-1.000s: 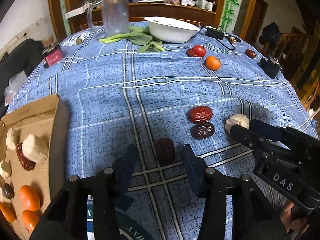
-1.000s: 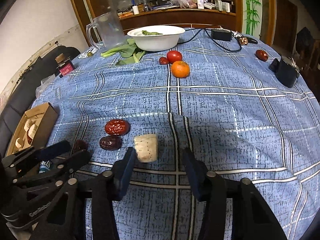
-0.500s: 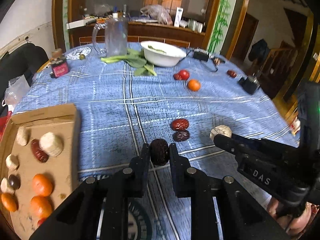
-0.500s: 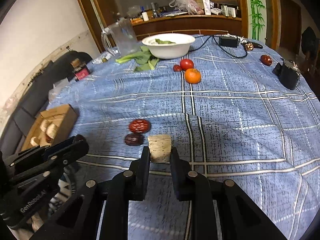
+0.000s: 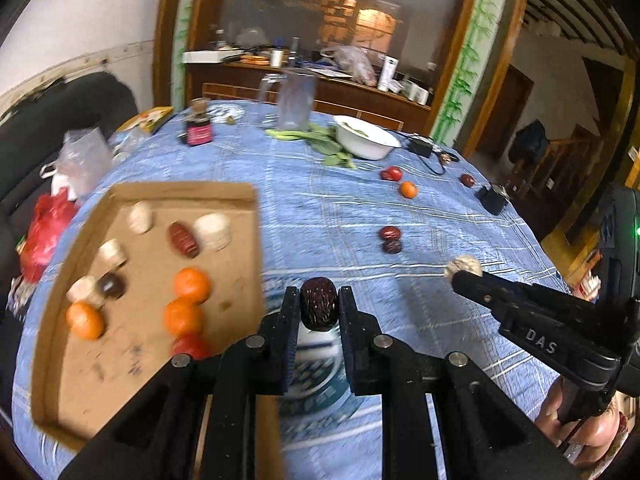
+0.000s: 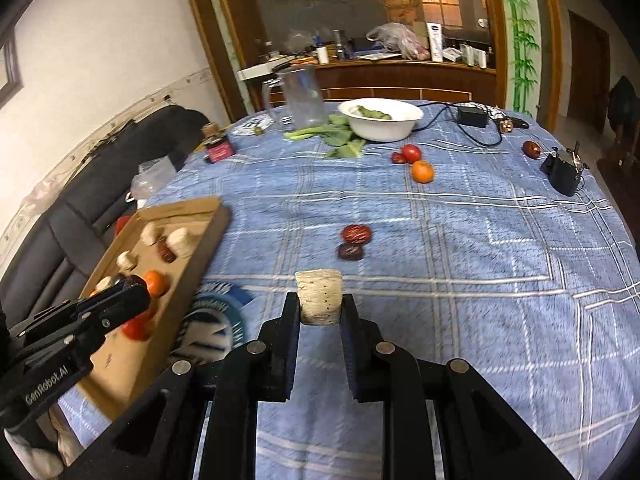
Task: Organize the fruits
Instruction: 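Carry the date and cube into the box and open both tools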
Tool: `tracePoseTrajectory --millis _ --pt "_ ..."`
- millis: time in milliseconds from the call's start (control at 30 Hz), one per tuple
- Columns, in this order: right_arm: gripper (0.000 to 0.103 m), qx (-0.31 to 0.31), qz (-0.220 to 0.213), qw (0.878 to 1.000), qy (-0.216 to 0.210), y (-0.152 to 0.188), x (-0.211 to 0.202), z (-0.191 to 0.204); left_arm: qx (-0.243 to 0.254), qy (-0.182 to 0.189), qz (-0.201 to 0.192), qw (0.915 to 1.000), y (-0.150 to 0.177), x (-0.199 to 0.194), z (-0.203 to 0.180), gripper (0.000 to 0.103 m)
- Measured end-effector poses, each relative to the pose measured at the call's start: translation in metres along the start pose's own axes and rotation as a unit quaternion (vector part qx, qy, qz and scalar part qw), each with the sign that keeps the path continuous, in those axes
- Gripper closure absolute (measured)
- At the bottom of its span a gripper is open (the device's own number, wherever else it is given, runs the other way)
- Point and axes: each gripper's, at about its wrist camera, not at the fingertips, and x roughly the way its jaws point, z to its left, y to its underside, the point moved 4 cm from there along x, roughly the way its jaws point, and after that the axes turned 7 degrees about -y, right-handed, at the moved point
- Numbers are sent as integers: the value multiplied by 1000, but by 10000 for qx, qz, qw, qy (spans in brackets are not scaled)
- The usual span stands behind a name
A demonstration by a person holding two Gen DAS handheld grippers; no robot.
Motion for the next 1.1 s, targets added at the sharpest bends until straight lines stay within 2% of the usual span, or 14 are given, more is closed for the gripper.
tracePoseTrajectory --millis 167,233,300,500,667,900,933,1033,1100 --pt "82 -257 145 9993 -233 15 1 43 -347 -278 -11 9990 17 -21 48 85" --pt "82 -389 219 9984 -360 20 5 65 -494 -515 -20 9975 25 -27 72 85" --pt "82 -517 310 9967 -538 25 10 90 -630 -743 -3 9952 31 -30 94 85" --pt "81 -896 769 9875 -1041 48 41 160 -846 -1130 53 9900 39 -27 139 84" --pt "81 -1176 1052 9828 -959 64 72 186 -945 -1156 259 9884 46 -13 158 84" --pt "81 -1232 1228 9807 -894 72 94 187 -1009 -1175 340 9874 53 -4 168 84" --pt "81 -1270 1217 9806 -868 73 96 188 -1032 -1171 351 9871 54 -3 169 83" --pt "81 -1332 1152 9808 -844 74 98 190 -1128 -1205 353 9856 55 -3 172 62" --pt "81 -1357 1131 9806 -854 75 99 191 -1193 -1198 320 9851 54 -5 174 56"
